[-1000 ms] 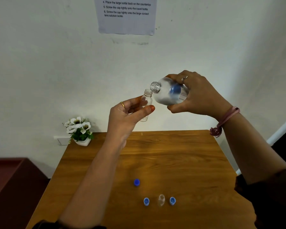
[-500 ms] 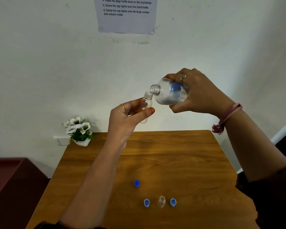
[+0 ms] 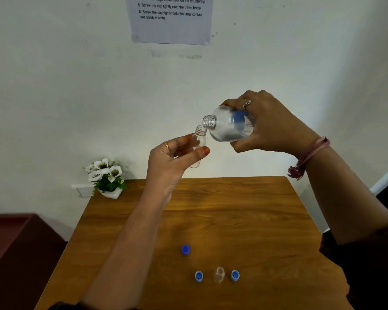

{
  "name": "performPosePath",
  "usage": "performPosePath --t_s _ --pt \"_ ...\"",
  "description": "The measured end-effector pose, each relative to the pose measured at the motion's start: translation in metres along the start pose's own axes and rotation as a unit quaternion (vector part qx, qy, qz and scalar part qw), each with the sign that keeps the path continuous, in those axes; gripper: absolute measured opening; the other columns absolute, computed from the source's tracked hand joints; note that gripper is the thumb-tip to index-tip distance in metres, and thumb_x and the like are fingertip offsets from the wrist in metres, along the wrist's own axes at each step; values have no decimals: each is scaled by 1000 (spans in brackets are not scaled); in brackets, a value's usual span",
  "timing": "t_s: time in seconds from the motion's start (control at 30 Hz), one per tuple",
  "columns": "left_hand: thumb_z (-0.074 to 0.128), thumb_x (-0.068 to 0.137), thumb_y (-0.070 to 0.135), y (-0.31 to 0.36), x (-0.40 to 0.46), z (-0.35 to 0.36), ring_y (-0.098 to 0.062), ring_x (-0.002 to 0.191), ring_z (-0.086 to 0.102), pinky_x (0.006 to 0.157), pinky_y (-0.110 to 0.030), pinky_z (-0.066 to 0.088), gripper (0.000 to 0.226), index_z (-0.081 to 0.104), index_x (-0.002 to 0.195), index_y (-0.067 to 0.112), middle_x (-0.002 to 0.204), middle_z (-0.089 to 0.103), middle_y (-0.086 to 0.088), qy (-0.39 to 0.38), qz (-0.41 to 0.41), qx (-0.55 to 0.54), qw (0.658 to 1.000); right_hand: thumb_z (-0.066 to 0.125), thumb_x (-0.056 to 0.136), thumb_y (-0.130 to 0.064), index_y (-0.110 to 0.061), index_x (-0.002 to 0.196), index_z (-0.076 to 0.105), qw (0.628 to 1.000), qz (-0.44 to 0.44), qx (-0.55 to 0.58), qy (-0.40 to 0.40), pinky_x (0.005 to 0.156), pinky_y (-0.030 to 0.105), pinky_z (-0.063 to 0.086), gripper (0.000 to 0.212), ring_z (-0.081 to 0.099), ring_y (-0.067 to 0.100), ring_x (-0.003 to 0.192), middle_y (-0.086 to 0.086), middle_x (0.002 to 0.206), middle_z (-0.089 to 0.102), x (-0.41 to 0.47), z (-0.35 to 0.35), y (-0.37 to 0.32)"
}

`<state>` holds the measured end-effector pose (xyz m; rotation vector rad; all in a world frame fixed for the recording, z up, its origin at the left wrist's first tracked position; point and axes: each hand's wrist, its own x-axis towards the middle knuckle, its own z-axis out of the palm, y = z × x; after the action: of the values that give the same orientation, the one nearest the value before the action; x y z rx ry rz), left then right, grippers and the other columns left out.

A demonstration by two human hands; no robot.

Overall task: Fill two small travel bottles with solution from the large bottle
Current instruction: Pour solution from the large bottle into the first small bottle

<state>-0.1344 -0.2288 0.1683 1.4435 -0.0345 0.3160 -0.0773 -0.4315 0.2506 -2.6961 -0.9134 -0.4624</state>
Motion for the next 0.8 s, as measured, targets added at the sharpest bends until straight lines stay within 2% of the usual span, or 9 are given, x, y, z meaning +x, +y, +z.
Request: performPosePath --t_s 0.3,0.6,0.8 --pt "87 64 24 -2 1 1 -9 89 71 68 -13 52 29 76 90 32 92 77 9 3 -5 -2 1000 81 60 -36 -24 135 47 1000 -5 -18 -6 87 31 38 83 44 23 107 4 118 56 2 -1 2" --pt "86 67 22 -2 3 4 -5 88 70 65 -9 50 29 76 92 30 90 76 11 7 -11 4 1000 81 61 -34 -23 135 47 999 -12 -28 -10 86 30 38 82 40 17 102 3 116 56 4 -4 2" --pt "85 67 22 -2 3 4 -8 91 70 67 -12 52 28 76 92 31 92 77 10 6 -12 2 1000 81 61 -33 -22 136 46 999 -16 -37 -12 86 32 39 83 44 25 107 4 118 55 5 -6 2"
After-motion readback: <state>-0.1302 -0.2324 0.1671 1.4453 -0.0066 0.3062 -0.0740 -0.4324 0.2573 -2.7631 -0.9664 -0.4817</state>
